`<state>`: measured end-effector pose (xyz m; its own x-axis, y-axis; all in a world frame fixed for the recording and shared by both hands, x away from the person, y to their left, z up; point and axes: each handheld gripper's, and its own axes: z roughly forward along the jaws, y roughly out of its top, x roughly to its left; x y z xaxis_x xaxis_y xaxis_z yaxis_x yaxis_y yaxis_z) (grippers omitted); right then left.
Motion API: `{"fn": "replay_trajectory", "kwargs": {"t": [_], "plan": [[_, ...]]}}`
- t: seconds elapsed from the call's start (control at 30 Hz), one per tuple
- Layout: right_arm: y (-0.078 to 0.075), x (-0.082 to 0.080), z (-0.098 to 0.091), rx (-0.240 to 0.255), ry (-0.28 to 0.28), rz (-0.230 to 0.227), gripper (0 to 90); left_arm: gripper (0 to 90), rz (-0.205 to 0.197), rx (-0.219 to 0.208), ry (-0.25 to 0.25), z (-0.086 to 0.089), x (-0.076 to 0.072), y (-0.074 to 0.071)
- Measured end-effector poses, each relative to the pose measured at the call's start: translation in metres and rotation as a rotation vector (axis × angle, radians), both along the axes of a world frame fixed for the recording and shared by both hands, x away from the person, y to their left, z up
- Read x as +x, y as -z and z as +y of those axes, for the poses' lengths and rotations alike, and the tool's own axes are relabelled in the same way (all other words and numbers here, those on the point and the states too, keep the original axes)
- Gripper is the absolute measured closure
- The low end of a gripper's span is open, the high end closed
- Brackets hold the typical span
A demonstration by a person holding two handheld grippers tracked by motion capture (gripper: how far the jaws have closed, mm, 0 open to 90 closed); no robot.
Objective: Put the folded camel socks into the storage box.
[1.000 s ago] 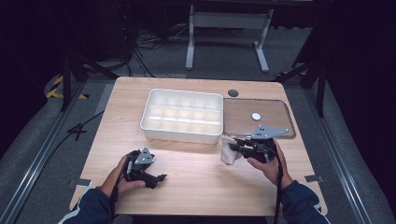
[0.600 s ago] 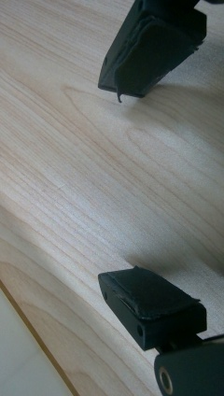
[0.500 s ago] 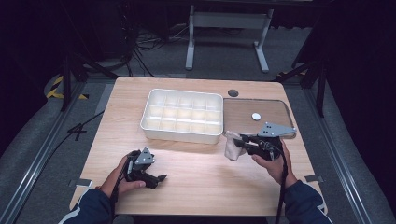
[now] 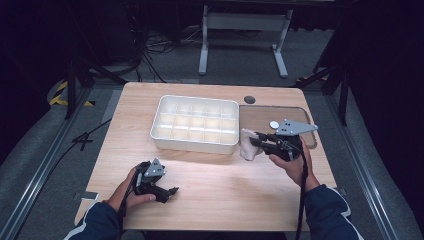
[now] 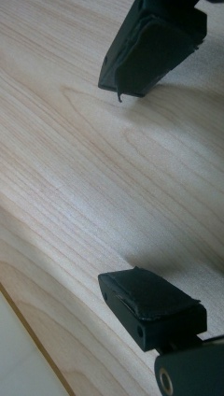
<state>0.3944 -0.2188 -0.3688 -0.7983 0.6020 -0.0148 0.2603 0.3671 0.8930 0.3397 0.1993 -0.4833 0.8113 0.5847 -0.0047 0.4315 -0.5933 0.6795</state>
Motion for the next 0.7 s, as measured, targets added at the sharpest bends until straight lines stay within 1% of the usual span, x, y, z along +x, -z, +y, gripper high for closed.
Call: {"fn": "replay_trajectory", "kwargs": {"t": [0.1, 0.23, 0.3, 0.33, 0.37, 0.47, 0.7], "plan": [[-0.006, 0.006, 0.003, -0.002, -0.006, -0.01, 74.5, 8.1, 0.001, 0.0, -0.001, 0.0, 0.0, 0.0], [-0.011, 0.014, 0.013, -0.018, -0.007, -0.02, 74.5, 8.1, 0.0, 0.0, 0.0, 0.0, 0.0, 0.0], [-0.012, 0.018, 0.018, -0.024, -0.013, -0.022, 74.5, 8.1, 0.0, 0.0, 0.0, 0.0, 0.0, 0.0], [-0.013, 0.021, 0.023, -0.038, -0.012, -0.029, 74.5, 8.1, 0.0, 0.0, 0.0, 0.0, 0.0, 0.0], [-0.013, 0.023, 0.026, -0.045, -0.014, -0.023, 74.5, 8.1, 0.0, 0.0, 0.0, 0.0, 0.0, 0.0], [-0.013, 0.029, 0.034, -0.058, -0.016, -0.026, 74.5, 8.1, 0.0, 0.0, 0.0, 0.0, 0.0, 0.0], [-0.013, 0.043, 0.05, -0.078, -0.017, -0.027, 74.4, 8.1, 0.0, 0.0, 0.0, 0.0, 0.0, 0.0]]}}
